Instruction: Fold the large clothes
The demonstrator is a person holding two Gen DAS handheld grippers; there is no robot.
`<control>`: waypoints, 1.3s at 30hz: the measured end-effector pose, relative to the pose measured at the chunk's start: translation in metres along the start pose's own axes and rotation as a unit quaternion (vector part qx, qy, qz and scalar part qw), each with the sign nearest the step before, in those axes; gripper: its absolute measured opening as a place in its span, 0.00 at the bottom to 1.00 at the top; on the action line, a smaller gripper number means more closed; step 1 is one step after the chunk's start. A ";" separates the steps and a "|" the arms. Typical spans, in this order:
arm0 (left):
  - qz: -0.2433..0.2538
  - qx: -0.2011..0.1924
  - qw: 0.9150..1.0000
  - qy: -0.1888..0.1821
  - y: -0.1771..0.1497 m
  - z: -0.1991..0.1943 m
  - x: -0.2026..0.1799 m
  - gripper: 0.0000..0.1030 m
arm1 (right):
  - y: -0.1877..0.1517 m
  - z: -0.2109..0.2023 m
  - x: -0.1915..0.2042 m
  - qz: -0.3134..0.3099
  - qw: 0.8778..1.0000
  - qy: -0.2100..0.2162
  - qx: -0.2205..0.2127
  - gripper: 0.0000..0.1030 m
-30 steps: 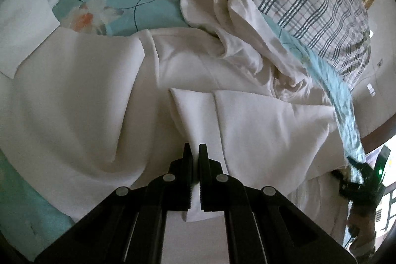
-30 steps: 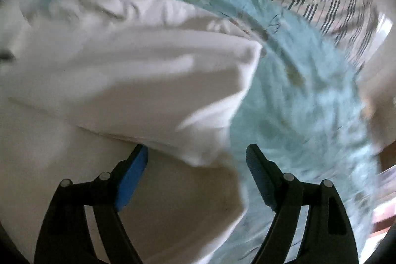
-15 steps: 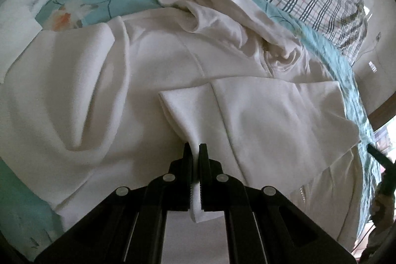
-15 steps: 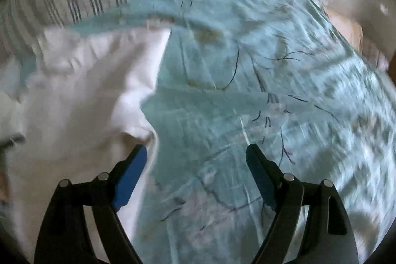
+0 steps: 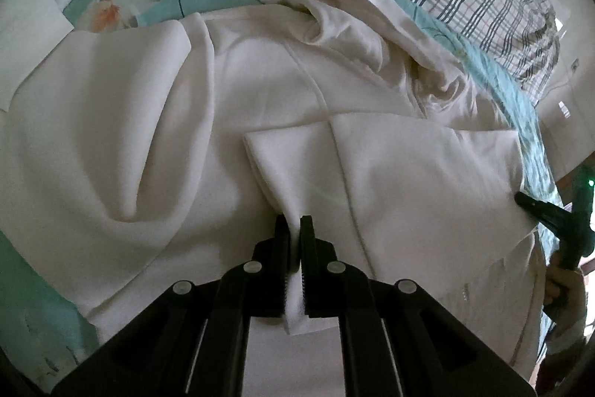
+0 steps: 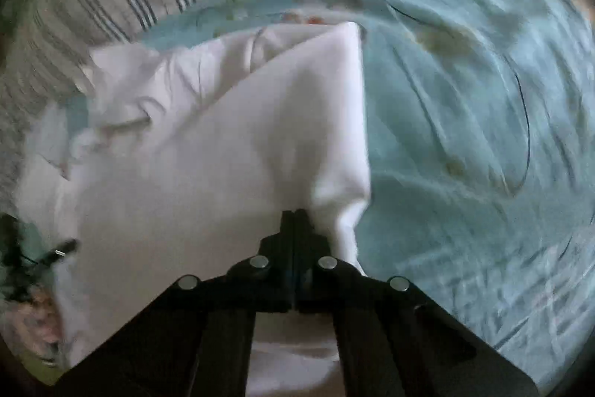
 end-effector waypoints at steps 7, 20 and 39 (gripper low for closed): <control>-0.024 -0.016 1.000 0.005 -0.013 -0.027 0.011 0.12 | -0.010 -0.033 0.002 0.023 1.000 -0.007 -0.021 0.03; -0.206 -0.140 0.967 0.051 0.045 -0.118 0.164 0.68 | -0.055 -0.069 0.101 -0.052 0.993 0.102 -0.020 0.45; -0.208 -0.225 0.951 -0.053 0.069 -0.139 0.137 0.06 | -0.076 -0.058 0.131 -0.079 0.990 0.112 0.011 0.45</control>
Point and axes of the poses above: each gripper's, at about its wrist camera, not at the fingertips, and z roughly the way its jaws point, x to its left, y to its top, the point moved 8 cm from there along z, roughly the way its jaws point, and after that the axes turned 6 degrees about -y, right-handed, at the moved point
